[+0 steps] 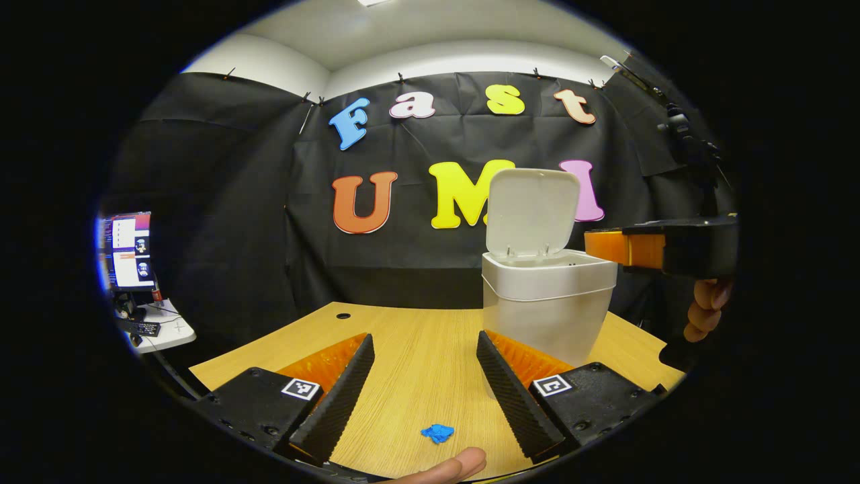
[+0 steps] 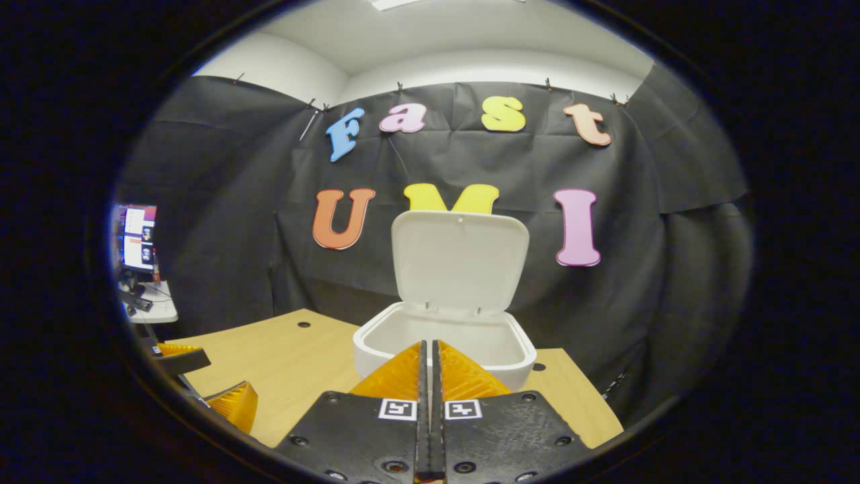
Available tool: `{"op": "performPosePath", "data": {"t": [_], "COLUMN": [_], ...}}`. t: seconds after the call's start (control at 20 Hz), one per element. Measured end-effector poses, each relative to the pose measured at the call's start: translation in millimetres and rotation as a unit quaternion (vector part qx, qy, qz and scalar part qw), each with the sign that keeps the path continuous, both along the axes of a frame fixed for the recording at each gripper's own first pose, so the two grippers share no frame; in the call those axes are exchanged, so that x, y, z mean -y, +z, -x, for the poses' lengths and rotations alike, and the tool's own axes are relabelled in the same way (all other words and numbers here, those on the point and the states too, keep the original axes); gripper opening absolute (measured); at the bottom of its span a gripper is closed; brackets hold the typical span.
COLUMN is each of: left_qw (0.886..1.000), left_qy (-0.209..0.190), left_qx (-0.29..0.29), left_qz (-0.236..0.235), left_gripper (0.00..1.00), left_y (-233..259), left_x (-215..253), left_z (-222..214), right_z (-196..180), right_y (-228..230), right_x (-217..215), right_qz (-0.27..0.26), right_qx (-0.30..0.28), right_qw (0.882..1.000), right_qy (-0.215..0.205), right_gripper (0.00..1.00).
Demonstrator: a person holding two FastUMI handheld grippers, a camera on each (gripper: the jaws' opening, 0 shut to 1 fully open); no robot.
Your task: Press the lid of the desktop garbage bin to open it, pick up the crumpled paper on the desktop and throw it into the bin, then pick up the pop can on the desktop and drop it into the bin, and finally close the garbage bin lid.
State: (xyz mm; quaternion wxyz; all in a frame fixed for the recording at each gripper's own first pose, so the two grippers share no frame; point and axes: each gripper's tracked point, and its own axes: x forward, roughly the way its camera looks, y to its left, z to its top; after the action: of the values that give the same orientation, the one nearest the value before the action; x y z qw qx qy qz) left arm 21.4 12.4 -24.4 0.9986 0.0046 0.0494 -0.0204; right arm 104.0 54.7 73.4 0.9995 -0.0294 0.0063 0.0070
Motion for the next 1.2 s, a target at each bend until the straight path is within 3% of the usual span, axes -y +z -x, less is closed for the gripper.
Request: {"op": "performPosePath", "data": {"t": [0.1,0.25,0.3,0.35,0.5,0.85,1.1,1.2], "left_qw": [1.0,1.0,1.0,1.0,1.0,0.997,0.993,0.989], "left_qy": [0.0,-0.008,-0.008,-0.007,-0.011,-0.023,-0.029,-0.036], "left_qx": [-0.001,-0.008,-0.01,-0.011,-0.023,-0.074,-0.113,-0.139], "left_qz": [-0.001,0.003,0.001,-0.003,-0.016,-0.01,-0.032,-0.046], "left_gripper": [0.99,0.99,0.99,0.99,0.99,0.99,0.99,0.99], "left_y": [-1,-5,-6,-7,-18,-56,-89,-110], "left_x": [0,5,6,5,9,16,29,34], "left_z": [0,-1,0,0,-1,7,4,3], "right_z": [15,42,48,55,71,91,91,87], "right_y": [-1,-3,-3,-5,-13,-37,-37,-47], "right_x": [-6,-8,-2,3,14,56,63,55], "right_qz": [-0.002,-0.007,-0.013,-0.019,-0.031,-0.04,-0.049,-0.043], "right_qx": [0.014,0.023,0.027,0.031,0.038,0.047,0.055,0.045], "right_qw": [1.0,0.999,0.999,0.999,0.999,0.998,0.997,0.998], "right_qy": [0.009,0.021,0.014,0.012,0.015,0.0,-0.002,0.0], "right_gripper": [0.01,0.11,0.07,0.16,0.27,0.82,0.83,0.89]}}
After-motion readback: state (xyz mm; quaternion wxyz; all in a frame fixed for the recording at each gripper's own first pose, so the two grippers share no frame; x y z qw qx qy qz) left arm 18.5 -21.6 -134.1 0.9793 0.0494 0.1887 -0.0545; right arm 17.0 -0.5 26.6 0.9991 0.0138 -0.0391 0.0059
